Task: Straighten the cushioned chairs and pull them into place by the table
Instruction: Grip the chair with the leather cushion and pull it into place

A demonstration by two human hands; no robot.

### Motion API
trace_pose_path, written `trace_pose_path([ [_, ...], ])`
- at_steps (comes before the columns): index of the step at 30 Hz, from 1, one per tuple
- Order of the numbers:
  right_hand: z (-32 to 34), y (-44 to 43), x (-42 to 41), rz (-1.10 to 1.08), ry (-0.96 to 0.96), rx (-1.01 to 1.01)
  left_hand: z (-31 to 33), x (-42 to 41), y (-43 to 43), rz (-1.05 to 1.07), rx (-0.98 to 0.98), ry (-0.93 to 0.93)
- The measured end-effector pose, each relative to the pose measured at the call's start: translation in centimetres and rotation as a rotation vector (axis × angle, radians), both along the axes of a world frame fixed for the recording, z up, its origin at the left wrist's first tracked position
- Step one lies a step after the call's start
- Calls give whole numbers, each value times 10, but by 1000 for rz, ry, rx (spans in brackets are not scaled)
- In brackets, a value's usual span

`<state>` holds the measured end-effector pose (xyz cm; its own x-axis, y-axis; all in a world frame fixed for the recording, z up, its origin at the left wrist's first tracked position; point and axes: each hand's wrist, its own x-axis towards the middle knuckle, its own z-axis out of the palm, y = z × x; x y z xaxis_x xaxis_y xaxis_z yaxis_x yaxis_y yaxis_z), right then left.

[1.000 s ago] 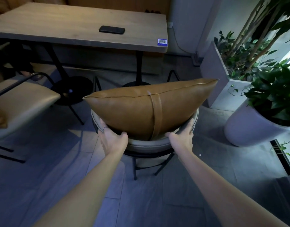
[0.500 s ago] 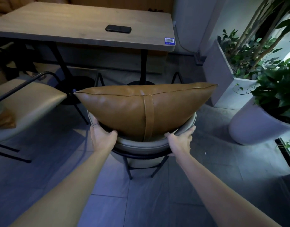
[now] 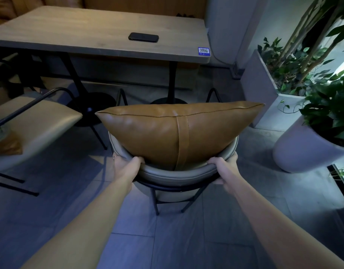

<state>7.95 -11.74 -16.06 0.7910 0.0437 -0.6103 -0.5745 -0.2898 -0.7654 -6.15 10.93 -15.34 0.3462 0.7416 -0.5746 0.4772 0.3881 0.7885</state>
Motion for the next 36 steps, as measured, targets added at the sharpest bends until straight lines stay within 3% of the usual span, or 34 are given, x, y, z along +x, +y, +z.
trace_pose_path([
  [26, -17, 25, -28, -140, -59, 173, -12, -11, 33, 18, 94, -22],
  [36, -20, 1, -26, -187, -88, 204, -8, 7, 26, -87, 98, -59],
])
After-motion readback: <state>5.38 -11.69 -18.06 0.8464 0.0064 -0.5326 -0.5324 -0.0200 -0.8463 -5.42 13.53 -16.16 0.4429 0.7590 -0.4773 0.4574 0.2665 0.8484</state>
